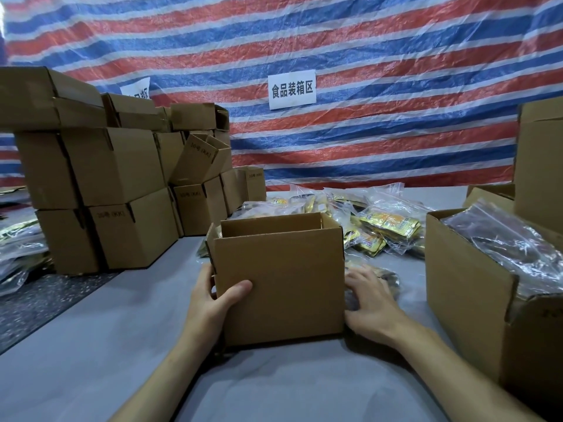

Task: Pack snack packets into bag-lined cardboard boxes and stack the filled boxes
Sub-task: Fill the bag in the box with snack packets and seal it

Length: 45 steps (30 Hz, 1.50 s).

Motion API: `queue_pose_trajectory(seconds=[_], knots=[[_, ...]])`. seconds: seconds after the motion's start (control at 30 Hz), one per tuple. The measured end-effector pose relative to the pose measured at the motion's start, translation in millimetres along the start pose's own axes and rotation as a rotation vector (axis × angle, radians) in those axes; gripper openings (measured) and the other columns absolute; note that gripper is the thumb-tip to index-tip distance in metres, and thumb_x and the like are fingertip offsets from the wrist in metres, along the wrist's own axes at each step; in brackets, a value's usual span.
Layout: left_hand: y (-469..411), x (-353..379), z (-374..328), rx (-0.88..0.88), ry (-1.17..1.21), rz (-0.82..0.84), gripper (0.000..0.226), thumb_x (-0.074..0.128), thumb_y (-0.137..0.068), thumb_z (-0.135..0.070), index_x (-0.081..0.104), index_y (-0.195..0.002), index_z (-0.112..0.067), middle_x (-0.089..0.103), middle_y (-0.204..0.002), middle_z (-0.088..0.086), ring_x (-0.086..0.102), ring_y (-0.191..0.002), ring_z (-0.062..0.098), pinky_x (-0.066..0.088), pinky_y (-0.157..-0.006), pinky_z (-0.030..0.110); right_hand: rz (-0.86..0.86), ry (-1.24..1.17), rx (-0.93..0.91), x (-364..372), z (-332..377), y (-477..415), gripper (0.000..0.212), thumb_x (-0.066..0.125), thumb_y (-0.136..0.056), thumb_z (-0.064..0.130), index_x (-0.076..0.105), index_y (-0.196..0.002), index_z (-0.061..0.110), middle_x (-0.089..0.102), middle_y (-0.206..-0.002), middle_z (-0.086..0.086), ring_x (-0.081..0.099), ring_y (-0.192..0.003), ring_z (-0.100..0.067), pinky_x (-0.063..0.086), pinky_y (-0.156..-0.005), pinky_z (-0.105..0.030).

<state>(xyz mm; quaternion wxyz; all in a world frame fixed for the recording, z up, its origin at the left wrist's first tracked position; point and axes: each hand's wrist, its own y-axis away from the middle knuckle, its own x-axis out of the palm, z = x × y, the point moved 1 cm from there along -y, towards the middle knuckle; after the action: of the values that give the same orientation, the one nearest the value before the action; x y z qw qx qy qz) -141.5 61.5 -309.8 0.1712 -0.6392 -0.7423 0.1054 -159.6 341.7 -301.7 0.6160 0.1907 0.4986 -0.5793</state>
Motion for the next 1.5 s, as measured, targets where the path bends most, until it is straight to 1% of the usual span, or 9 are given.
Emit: queue_pose_trajectory(seconds=[0.07, 0.17, 0.3, 0.4, 0.6, 0.9, 1.1, 1.33, 1.5], knots=[[0.5, -0.2, -1.1, -0.001, 0.004, 0.006, 0.075, 0.084, -0.052, -0.054, 0.061, -0.120, -0.032, 0.073, -0.112, 0.000, 0.074, -0.097, 0.020, 0.061, -0.067, 0.028, 0.092, -0.004, 0.037, -2.5, 0.2, 1.1, 0.068, 0.044, -0.067, 0.048, 0.063, -0.130, 0.033, 0.043, -0.121, 0.026, 0.021, -0.143, -0.009, 0.014, -0.119, -0.035], [0.2, -0.3, -1.4, -0.012, 0.008, 0.002, 0.078, 0.084, -0.052, -0.054, 0.061, -0.122, -0.030, 0.072, -0.115, 0.004, 0.074, -0.098, 0.021, 0.061, -0.068, 0.029, 0.126, -0.096, 0.068, -5.0, -2.2, 0.3, 0.033, 0.061, -0.070, 0.039, 0.065, -0.102, 0.043, 0.047, -0.106, 0.038, 0.040, -0.136, -0.008, 0.030, -0.117, -0.044], [0.5, -0.5, -0.7, -0.007, -0.036, -0.007, 0.085, 0.083, -0.050, -0.058, 0.059, -0.126, -0.027, 0.069, -0.120, 0.007, 0.074, -0.097, 0.020, 0.061, -0.068, 0.028, 0.012, -0.060, 0.093, 1.8, -8.2, -1.5, 0.023, 0.062, -0.087, 0.010, 0.076, -0.099, 0.023, 0.069, -0.109, 0.014, 0.058, -0.121, -0.014, 0.045, -0.106, -0.043], [0.7, 0.1, -0.8, -0.003, -0.037, -0.017, 0.085, 0.084, -0.050, -0.057, 0.060, -0.126, -0.027, 0.069, -0.119, 0.007, 0.074, -0.095, 0.019, 0.061, -0.067, 0.028, -0.218, -0.014, 0.056, 1.7, -4.1, -1.9, 0.017, 0.057, -0.095, 0.013, 0.074, -0.098, 0.017, 0.066, -0.104, 0.002, 0.057, -0.110, -0.020, 0.045, -0.097, -0.043], [-0.1, 1.3, -0.5, -0.013, -0.028, -0.015, 0.085, 0.086, -0.047, -0.058, 0.061, -0.124, -0.030, 0.070, -0.118, 0.006, 0.074, -0.094, 0.018, 0.061, -0.069, 0.030, -0.709, -0.565, 0.225, -13.6, 4.7, -0.7, 0.024, 0.043, -0.104, 0.015, 0.057, -0.085, 0.016, 0.069, -0.071, 0.001, 0.061, -0.059, -0.008, 0.047, -0.057, -0.032], [0.8, 2.3, -3.1, -0.018, -0.051, 0.015, 0.098, 0.085, -0.045, -0.064, 0.055, -0.133, -0.035, 0.068, -0.117, -0.002, 0.072, -0.094, 0.010, 0.061, -0.069, 0.026, -0.777, -0.821, 0.452, -17.3, 14.5, -18.4, 0.023, 0.039, -0.105, 0.025, 0.055, -0.093, 0.013, 0.050, -0.084, -0.007, 0.047, -0.084, -0.027, 0.037, -0.077, -0.043], [1.7, 1.8, -3.9, -0.006, -0.028, 0.032, 0.093, 0.085, -0.046, -0.061, 0.055, -0.130, -0.038, 0.069, -0.117, -0.007, 0.069, -0.101, 0.006, 0.062, -0.076, 0.030, -0.666, -0.665, 0.494, -51.6, 39.8, -34.3, 0.023, 0.072, -0.085, 0.010, 0.058, -0.067, 0.011, 0.059, -0.068, -0.007, 0.051, -0.068, -0.023, 0.037, -0.061, -0.031], [2.5, 1.8, -5.8, -0.007, -0.016, 0.088, 0.097, 0.084, -0.045, -0.057, 0.055, -0.134, -0.030, 0.067, -0.123, 0.003, 0.067, -0.110, 0.020, 0.060, -0.090, 0.046, -0.841, -0.450, 0.411, -118.7, 72.7, -64.3, 0.007, 0.066, -0.092, 0.013, 0.061, -0.096, 0.012, 0.066, -0.094, -0.011, 0.060, -0.073, -0.019, 0.045, -0.056, -0.029], [3.8, 1.8, -3.7, -0.006, -0.022, 0.137, 0.093, 0.085, -0.049, -0.056, 0.055, -0.133, -0.031, 0.069, -0.122, 0.002, 0.068, -0.111, 0.024, 0.060, -0.091, 0.049, -0.788, -0.500, 0.394, -154.8, 91.1, -73.7, 0.018, 0.066, -0.093, 0.013, 0.060, -0.109, 0.008, 0.068, -0.107, -0.014, 0.069, -0.097, -0.033, 0.061, -0.081, -0.054]])
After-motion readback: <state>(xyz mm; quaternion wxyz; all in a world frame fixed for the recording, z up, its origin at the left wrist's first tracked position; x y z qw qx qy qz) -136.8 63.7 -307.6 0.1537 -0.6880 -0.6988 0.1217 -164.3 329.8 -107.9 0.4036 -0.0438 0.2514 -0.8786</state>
